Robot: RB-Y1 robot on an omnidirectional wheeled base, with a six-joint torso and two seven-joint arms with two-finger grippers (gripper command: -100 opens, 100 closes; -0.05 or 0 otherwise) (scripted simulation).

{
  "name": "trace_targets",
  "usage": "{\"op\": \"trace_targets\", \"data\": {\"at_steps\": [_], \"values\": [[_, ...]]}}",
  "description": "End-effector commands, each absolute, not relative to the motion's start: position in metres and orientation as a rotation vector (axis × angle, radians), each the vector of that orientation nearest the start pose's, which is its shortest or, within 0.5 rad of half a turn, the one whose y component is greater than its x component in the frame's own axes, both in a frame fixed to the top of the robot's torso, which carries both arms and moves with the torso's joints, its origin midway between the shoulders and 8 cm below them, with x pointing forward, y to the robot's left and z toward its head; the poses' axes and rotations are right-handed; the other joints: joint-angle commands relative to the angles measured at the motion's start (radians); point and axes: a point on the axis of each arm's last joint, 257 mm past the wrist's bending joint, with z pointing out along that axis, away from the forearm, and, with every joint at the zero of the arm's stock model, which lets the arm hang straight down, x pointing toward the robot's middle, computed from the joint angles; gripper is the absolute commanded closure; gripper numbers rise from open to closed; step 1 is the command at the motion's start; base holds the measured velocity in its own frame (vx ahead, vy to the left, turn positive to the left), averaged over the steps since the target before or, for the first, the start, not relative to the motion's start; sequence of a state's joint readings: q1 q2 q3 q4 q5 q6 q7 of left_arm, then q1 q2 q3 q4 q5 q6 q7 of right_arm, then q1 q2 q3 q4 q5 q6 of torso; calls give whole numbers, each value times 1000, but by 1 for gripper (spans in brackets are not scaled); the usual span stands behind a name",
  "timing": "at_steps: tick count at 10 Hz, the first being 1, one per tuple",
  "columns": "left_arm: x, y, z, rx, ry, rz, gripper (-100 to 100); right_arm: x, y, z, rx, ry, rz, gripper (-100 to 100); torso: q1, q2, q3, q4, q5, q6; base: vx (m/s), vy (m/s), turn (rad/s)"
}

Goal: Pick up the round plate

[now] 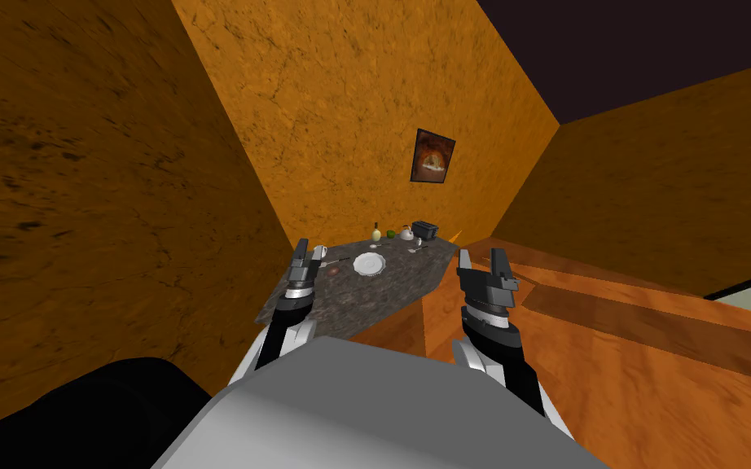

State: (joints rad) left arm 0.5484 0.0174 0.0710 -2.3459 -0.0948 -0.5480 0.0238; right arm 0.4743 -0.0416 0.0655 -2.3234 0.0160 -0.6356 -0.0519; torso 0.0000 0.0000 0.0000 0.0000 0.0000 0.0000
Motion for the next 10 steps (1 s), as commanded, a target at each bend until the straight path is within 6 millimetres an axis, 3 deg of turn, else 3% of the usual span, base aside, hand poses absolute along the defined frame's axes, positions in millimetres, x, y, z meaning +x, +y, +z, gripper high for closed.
{"op": "trace_targets", "data": {"at_steps": [1,10], "values": [[325,285,41,-537,672,-1214,-100,313,-243,73,481,504,1463,0,0,0,0,0,0,0,7,-13,81],[367,298,-12,-798,784,-1327,-100,313,-243,73,481,504,1463,0,-2,-1,0,0,0,0,13,-37,101]]}}
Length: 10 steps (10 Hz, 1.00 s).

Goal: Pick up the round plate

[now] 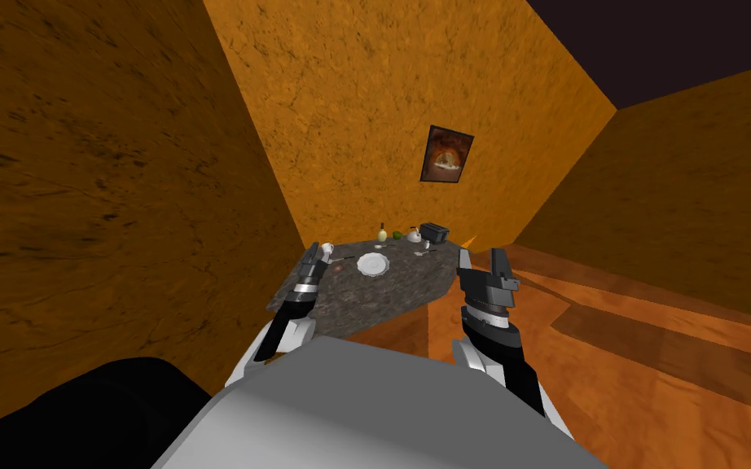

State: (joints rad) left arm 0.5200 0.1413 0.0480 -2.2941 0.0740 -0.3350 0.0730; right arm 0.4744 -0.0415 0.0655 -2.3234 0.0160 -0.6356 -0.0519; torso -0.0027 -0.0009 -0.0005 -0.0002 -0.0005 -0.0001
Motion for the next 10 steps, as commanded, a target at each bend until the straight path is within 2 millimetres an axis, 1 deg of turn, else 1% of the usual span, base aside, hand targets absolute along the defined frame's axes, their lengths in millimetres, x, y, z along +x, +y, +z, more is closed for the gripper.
{"op": "trace_targets", "data": {"at_steps": [1,2,6,7,10], "values": [[372,300,-21,-845,793,-1343,-100,313,-243,73,481,504,1463,0,0,0,0,0,0,0,11,-60,118],[373,300,-23,-851,798,-1341,-100,313,-243,73,481,504,1463,0,-1,0,0,0,0,0,7,-39,52],[392,303,-60,-1046,824,-1401,-100,313,-243,73,481,504,1463,0,-1,0,0,0,0,0,9,-49,132],[393,303,-63,-1054,831,-1397,-100,313,-243,73,481,504,1463,0,-2,-1,0,0,0,0,10,-53,38],[404,302,-94,-1193,864,-1421,-100,313,-243,73,481,504,1463,0,-1,0,0,0,0,0,9,-54,100]]}}
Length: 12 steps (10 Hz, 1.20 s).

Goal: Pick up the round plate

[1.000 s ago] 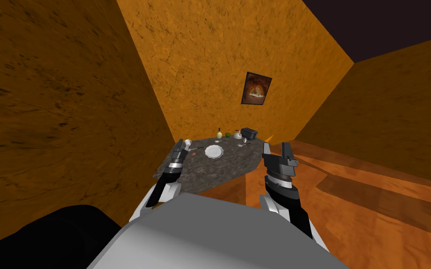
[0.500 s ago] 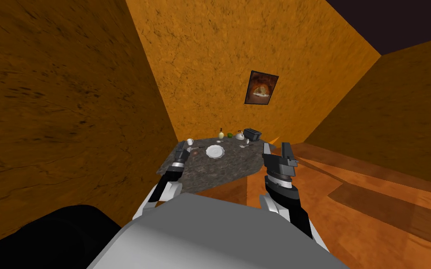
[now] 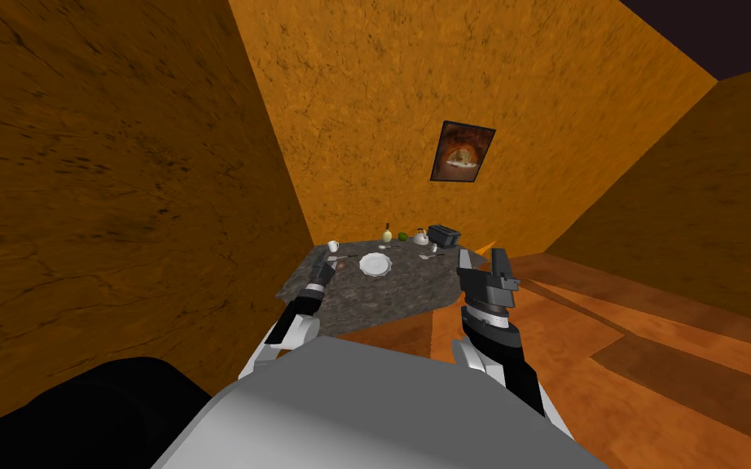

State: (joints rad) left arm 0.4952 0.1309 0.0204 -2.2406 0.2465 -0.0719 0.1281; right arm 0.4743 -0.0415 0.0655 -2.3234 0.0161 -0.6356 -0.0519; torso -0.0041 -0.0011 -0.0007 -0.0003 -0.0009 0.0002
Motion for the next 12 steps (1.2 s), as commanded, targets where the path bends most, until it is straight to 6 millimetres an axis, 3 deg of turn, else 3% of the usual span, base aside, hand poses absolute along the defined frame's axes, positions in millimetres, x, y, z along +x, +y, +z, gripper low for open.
{"op": "trace_targets", "data": {"at_steps": [1,9,12], "values": [[404,302,-95,-1197,868,-1419,-100,313,-243,73,481,504,1463,0,0,0,0,0,0,0,9,-57,24],[416,299,-162,-1423,996,-1366,-100,313,-243,73,481,504,1463,0,1,-1,-1,0,0,0,22,-61,29],[416,299,-175,-1459,1026,-1341,-100,313,-243,73,481,504,1463,0,0,-1,-1,0,0,0,22,-56,-5]]}}
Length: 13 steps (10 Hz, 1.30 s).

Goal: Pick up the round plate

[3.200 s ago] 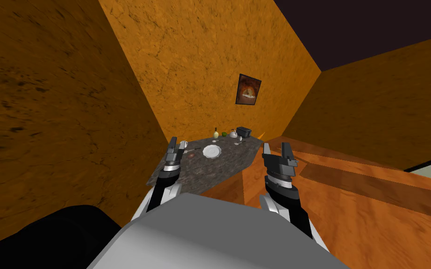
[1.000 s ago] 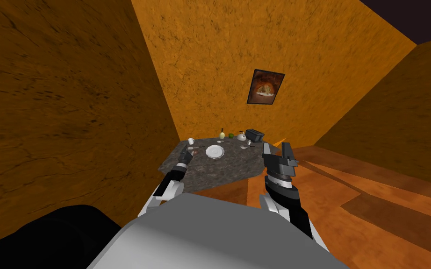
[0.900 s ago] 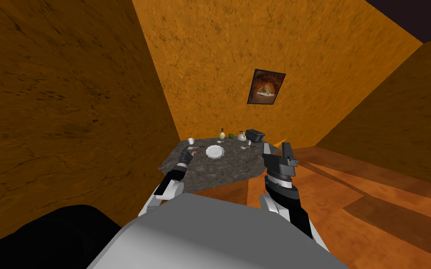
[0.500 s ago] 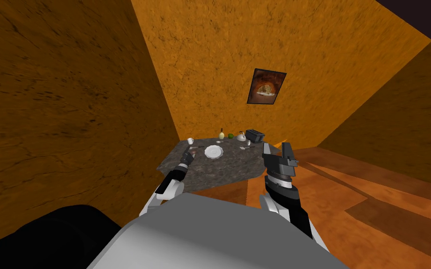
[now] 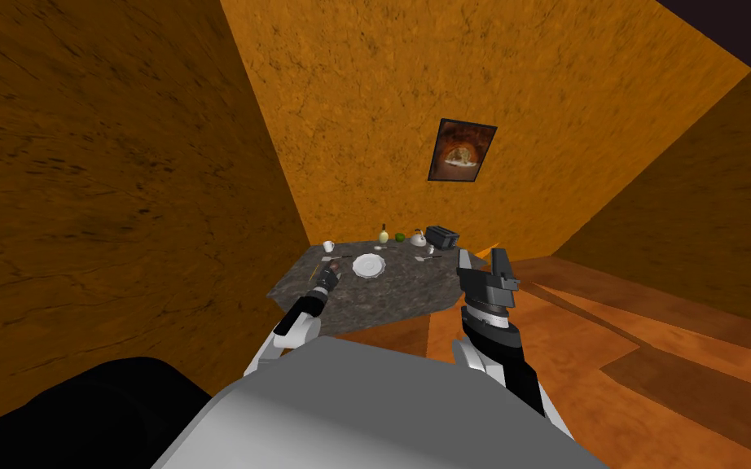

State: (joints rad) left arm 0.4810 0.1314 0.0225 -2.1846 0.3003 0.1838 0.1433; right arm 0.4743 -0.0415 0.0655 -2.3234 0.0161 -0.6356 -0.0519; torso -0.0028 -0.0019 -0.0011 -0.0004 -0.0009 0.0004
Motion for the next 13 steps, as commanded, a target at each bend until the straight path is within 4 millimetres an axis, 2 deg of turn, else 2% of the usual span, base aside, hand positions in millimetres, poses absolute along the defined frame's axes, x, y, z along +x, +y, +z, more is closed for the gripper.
{"op": "trace_targets", "data": {"at_steps": [1,2,3,7,8,13], "values": [[416,300,-187,-1489,1053,-1315,-100,313,-243,73,481,504,1463,0,0,0,0,0,0,0,20,-48,-24],[415,301,-197,-1512,1076,-1289,-100,313,-243,73,481,504,1463,0,0,0,0,0,0,0,36,-70,-44],[415,301,-199,-1517,1081,-1286,-100,313,-243,73,481,504,1463,0,-1,-1,0,0,0,0,34,-74,-14],[407,311,-244,-1612,1187,-1150,-100,313,-243,73,481,504,1463,0,-4,-2,-1,-1,-1,0,55,-100,-65],[407,310,-246,-1619,1193,-1145,-100,313,-243,73,481,504,1463,0,-5,-3,-1,-1,-1,0,50,-68,-22],[387,328,-298,-1714,1326,-950,-100,313,-243,73,481,504,1463,0,-3,-4,-2,-1,-1,0,70,-83,-86]]}}
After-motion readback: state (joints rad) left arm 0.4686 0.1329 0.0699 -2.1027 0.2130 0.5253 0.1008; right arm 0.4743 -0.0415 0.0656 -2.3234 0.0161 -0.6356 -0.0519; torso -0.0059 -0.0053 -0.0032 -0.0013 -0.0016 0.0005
